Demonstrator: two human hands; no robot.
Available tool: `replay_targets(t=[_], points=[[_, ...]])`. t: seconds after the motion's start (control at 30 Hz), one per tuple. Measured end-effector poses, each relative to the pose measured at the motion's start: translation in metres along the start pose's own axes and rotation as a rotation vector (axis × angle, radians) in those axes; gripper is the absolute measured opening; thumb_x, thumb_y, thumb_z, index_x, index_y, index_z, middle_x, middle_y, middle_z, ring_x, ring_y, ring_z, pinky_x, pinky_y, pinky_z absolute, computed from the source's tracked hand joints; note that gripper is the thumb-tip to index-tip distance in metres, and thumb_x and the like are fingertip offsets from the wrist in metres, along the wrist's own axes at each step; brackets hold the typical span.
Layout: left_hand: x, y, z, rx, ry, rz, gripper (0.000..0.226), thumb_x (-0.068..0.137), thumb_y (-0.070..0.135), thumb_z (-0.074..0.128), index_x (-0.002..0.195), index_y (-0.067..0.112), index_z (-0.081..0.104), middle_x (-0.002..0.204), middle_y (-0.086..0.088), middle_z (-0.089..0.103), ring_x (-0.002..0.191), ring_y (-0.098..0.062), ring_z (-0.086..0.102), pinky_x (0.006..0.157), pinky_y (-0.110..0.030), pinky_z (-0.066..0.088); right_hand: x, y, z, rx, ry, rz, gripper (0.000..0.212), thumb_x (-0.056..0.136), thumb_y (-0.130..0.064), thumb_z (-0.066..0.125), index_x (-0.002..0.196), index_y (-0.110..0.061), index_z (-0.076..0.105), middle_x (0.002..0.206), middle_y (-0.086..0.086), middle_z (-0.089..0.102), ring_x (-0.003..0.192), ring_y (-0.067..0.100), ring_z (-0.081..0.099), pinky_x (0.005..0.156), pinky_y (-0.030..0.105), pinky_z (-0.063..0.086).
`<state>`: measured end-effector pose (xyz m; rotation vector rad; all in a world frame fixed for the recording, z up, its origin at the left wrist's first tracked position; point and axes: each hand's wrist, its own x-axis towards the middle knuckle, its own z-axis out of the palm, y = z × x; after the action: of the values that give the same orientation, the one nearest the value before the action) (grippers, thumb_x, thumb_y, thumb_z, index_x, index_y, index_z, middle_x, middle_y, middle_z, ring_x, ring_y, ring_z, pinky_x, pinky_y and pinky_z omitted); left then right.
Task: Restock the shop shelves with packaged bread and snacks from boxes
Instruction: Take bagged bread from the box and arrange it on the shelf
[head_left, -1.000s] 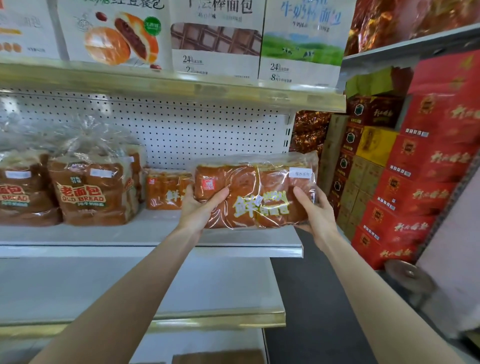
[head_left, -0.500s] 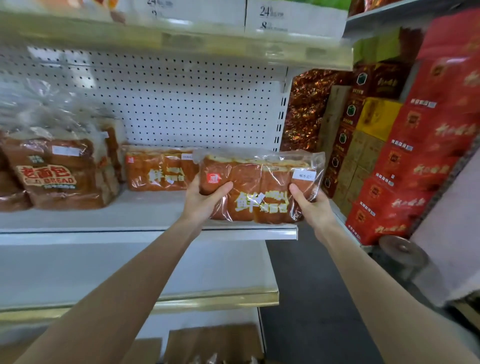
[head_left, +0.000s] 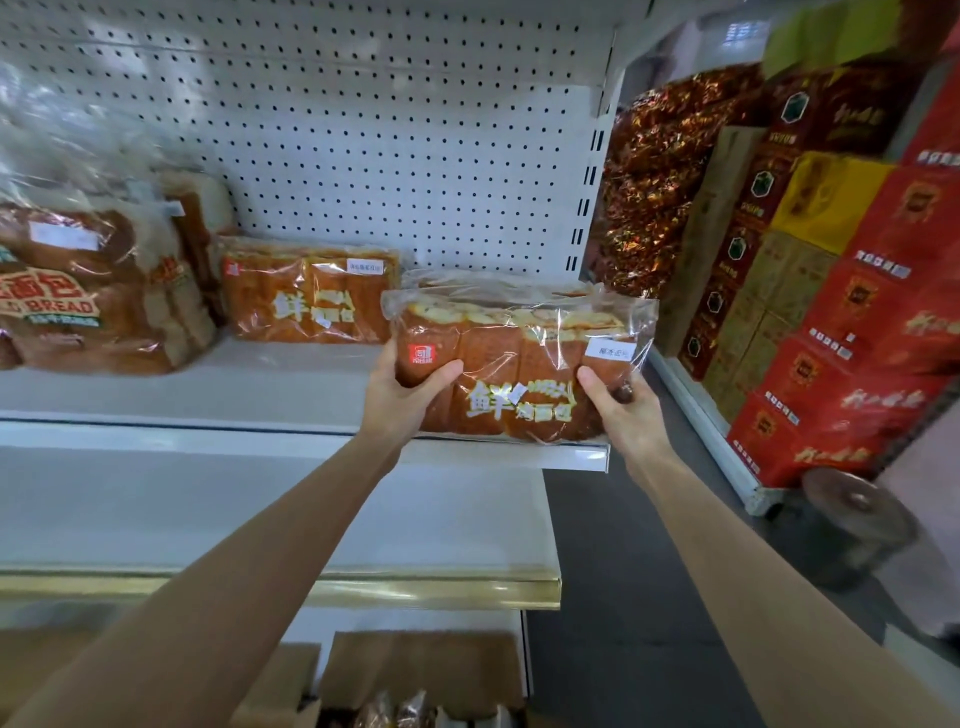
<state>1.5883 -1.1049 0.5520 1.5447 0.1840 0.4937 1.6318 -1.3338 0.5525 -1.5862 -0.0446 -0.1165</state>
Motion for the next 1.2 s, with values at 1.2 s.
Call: replay_targets(t=[1.2], points=[[0.014, -0.035, -0.020, 0.069, 0.025, 0.010, 0.065, 0.083, 0.021, 0.075, 0.141, 0.017, 0.045, 0.129, -0.003, 0.060, 0.120, -0.017, 0.055, 0.097, -0.028, 0.050, 0.014, 0.034, 0.009, -0.140, 0.021, -0.147, 0.072, 0.081, -0.035, 0.076, 0.144, -0.026, 0.042, 0.134, -0.006, 0.059, 0.123, 0.011, 0.055, 0.107, 0.039, 0.045]])
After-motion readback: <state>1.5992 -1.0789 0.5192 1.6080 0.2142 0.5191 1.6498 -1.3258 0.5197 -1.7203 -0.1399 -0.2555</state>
